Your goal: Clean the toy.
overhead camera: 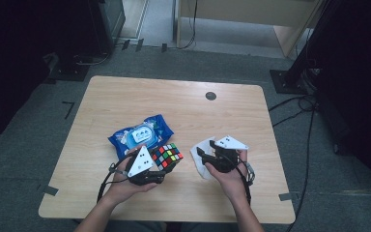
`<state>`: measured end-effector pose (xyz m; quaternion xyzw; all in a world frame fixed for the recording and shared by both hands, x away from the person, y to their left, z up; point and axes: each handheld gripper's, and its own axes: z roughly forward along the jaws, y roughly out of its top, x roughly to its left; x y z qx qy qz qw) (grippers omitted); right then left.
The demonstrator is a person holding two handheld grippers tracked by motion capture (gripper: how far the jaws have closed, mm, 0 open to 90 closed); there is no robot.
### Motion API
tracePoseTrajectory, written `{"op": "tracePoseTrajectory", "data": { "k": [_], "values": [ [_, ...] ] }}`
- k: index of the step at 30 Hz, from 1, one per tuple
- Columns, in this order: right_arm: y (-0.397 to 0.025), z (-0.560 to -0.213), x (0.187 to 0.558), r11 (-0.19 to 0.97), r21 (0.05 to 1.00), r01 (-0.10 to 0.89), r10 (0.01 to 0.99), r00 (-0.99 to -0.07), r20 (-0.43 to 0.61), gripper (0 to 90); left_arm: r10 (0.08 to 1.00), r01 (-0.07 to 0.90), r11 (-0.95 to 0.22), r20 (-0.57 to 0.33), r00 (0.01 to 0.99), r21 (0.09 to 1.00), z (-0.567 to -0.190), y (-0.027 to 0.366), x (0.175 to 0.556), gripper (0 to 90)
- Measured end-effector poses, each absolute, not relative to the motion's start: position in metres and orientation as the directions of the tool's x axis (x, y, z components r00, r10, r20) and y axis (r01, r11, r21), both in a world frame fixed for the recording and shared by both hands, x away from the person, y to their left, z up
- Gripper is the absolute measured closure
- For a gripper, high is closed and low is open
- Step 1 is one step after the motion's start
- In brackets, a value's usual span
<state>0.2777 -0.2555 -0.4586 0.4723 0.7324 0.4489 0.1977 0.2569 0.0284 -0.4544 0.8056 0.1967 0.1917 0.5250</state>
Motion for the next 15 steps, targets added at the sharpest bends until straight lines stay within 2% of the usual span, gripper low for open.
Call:
{"op": "tracePoseTrajectory", "data": {
  "k": [4, 9, 12, 15],
  "values": [
    [-0.246, -0.441, 0.269, 0.083, 0.856, 0.511, 0.822, -0.52, 0.231, 37.6, 0.532, 0.13, -0.368, 0.094, 0.841, 0.921, -0.455, 0.03, 0.26, 33.4],
    [-0.215, -0.416, 0.249, 0.063, 0.877, 0.477, 0.736, -0.615, 0.282, 29.4, 0.554, 0.152, -0.355, 0.077, 0.829, 0.922, -0.456, 0.029, 0.261, 33.4],
    [-0.2, -0.412, 0.241, 0.038, 0.873, 0.487, 0.707, -0.63, 0.321, 28.0, 0.557, 0.149, -0.354, 0.08, 0.827, 0.923, -0.456, 0.027, 0.26, 33.4],
    [-0.194, -0.415, 0.241, -0.003, 0.847, 0.532, 0.699, -0.604, 0.382, 26.3, 0.563, 0.141, -0.352, 0.089, 0.822, 0.925, -0.456, 0.024, 0.257, 33.4]
  ]
}}
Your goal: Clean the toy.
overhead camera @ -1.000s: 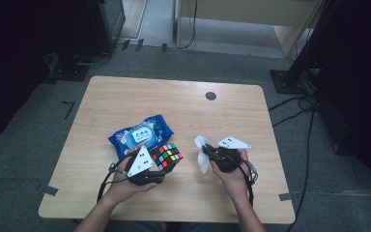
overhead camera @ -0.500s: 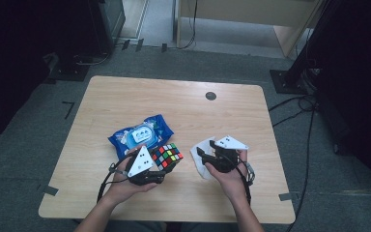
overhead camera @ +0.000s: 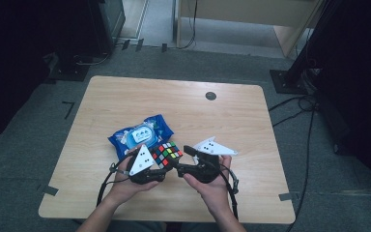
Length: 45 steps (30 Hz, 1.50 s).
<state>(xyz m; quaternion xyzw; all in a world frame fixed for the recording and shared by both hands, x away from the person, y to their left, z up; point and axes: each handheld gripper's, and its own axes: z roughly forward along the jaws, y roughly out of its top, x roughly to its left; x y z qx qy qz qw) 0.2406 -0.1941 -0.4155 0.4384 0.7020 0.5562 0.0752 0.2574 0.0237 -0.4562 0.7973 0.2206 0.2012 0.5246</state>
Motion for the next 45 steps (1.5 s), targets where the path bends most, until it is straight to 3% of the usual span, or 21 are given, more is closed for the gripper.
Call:
{"op": "tracePoseTrajectory", "data": {
  "k": [9, 17, 23, 30, 37, 45],
  "values": [
    [-0.19, -0.439, 0.247, -0.169, 0.735, 0.657, 0.666, -0.473, 0.576, 28.2, 0.595, 0.103, -0.335, 0.126, 0.794, 0.936, -0.457, 0.014, 0.25, 33.4],
    [-0.195, -0.446, 0.25, -0.245, 0.703, 0.667, 0.598, -0.467, 0.652, 34.5, 0.595, 0.137, -0.303, 0.076, 0.8, 0.943, -0.459, 0.012, 0.251, 33.2],
    [-0.197, -0.443, 0.251, -0.209, 0.715, 0.667, 0.615, -0.479, 0.626, 34.8, 0.565, 0.122, -0.325, 0.089, 0.82, 0.938, -0.459, 0.013, 0.251, 29.7],
    [-0.22, -0.426, 0.26, -0.162, 0.728, 0.667, 0.636, -0.493, 0.593, 34.8, 0.538, 0.084, -0.345, 0.124, 0.834, 0.935, -0.46, 0.019, 0.252, 17.9],
    [-0.243, -0.411, 0.269, -0.048, 0.677, 0.734, 0.597, -0.522, 0.609, 34.7, 0.486, -0.004, -0.385, 0.206, 0.849, 0.923, -0.46, 0.022, 0.249, 18.3],
    [-0.225, -0.414, 0.267, 0.081, 0.628, 0.774, 0.58, -0.549, 0.602, 34.7, 0.448, -0.087, -0.463, 0.318, 0.836, 0.882, -0.465, 0.014, 0.241, 18.0]
  ]
}}
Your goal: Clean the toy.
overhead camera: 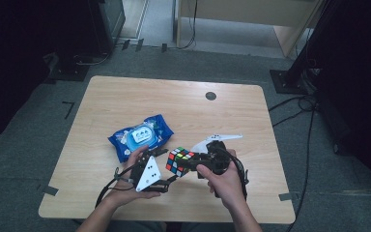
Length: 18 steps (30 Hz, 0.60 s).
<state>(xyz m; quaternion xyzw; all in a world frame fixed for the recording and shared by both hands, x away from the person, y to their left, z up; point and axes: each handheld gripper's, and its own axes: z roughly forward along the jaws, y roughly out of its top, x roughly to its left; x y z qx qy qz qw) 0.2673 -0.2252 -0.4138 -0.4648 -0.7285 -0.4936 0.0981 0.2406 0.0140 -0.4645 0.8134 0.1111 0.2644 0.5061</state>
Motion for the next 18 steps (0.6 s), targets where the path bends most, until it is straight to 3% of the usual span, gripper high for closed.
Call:
{"op": "tracePoseTrajectory", "data": {
  "k": [18],
  "values": [
    [-0.212, -0.419, 0.265, 0.199, 0.578, 0.791, 0.625, -0.557, 0.547, 34.6, 0.363, -0.221, -0.582, 0.493, 0.791, 0.782, -0.474, -0.003, 0.226, 16.4]
  ]
}}
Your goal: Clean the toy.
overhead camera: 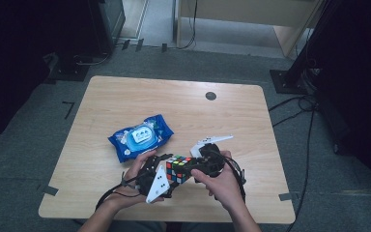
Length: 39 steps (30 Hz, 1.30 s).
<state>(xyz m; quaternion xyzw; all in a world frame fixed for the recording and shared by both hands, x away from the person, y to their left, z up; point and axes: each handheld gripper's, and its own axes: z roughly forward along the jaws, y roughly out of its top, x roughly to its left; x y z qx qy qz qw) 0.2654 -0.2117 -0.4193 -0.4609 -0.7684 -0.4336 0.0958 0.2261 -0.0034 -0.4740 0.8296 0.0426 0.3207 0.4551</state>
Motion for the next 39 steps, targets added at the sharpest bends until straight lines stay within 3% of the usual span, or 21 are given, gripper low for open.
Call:
{"op": "tracePoseTrajectory", "data": {
  "k": [3, 8, 11, 17, 20, 21, 25, 29, 39],
  "values": [
    [-0.207, -0.424, 0.265, 0.217, 0.561, 0.799, 0.62, -0.556, 0.553, 34.5, 0.343, -0.228, -0.585, 0.492, 0.8, 0.778, -0.477, -0.006, 0.224, 17.5],
    [-0.201, -0.428, 0.266, 0.224, 0.562, 0.796, 0.621, -0.561, 0.547, 34.5, 0.319, -0.237, -0.579, 0.484, 0.815, 0.78, -0.477, -0.006, 0.224, 27.3],
    [-0.204, -0.428, 0.267, 0.2, 0.577, 0.792, 0.617, -0.559, 0.554, 33.6, 0.343, -0.197, -0.556, 0.439, 0.831, 0.807, -0.475, -0.002, 0.228, 33.8],
    [-0.23, -0.415, 0.269, 0.102, 0.681, 0.725, 0.582, -0.599, 0.55, 31.2, 0.427, -0.082, -0.541, 0.357, 0.831, 0.837, -0.473, 0.014, 0.245, 33.9],
    [-0.244, -0.418, 0.273, 0.081, 0.761, 0.643, 0.644, -0.616, 0.453, 35.2, 0.464, -0.029, -0.503, 0.299, 0.834, 0.864, -0.471, 0.019, 0.251, 33.8],
    [-0.248, -0.426, 0.277, 0.135, 0.793, 0.594, 0.707, -0.618, 0.343, 37.4, 0.468, -0.024, -0.498, 0.292, 0.834, 0.867, -0.47, 0.02, 0.252, 33.8],
    [-0.252, -0.46, 0.288, 0.276, 0.801, 0.531, 0.783, -0.607, 0.133, 41.6, 0.471, -0.014, -0.494, 0.281, 0.836, 0.869, -0.47, 0.021, 0.253, 33.8],
    [-0.254, -0.488, 0.296, 0.335, 0.769, 0.544, 0.8, -0.596, 0.073, 46.1, 0.474, -0.003, -0.475, 0.259, 0.841, 0.88, -0.468, 0.023, 0.254, 33.8],
    [-0.253, -0.511, 0.301, 0.351, 0.728, 0.589, 0.822, -0.565, 0.061, 61.3, 0.483, 0.022, -0.434, 0.212, 0.849, 0.901, -0.464, 0.027, 0.255, 33.9]
  ]
}}
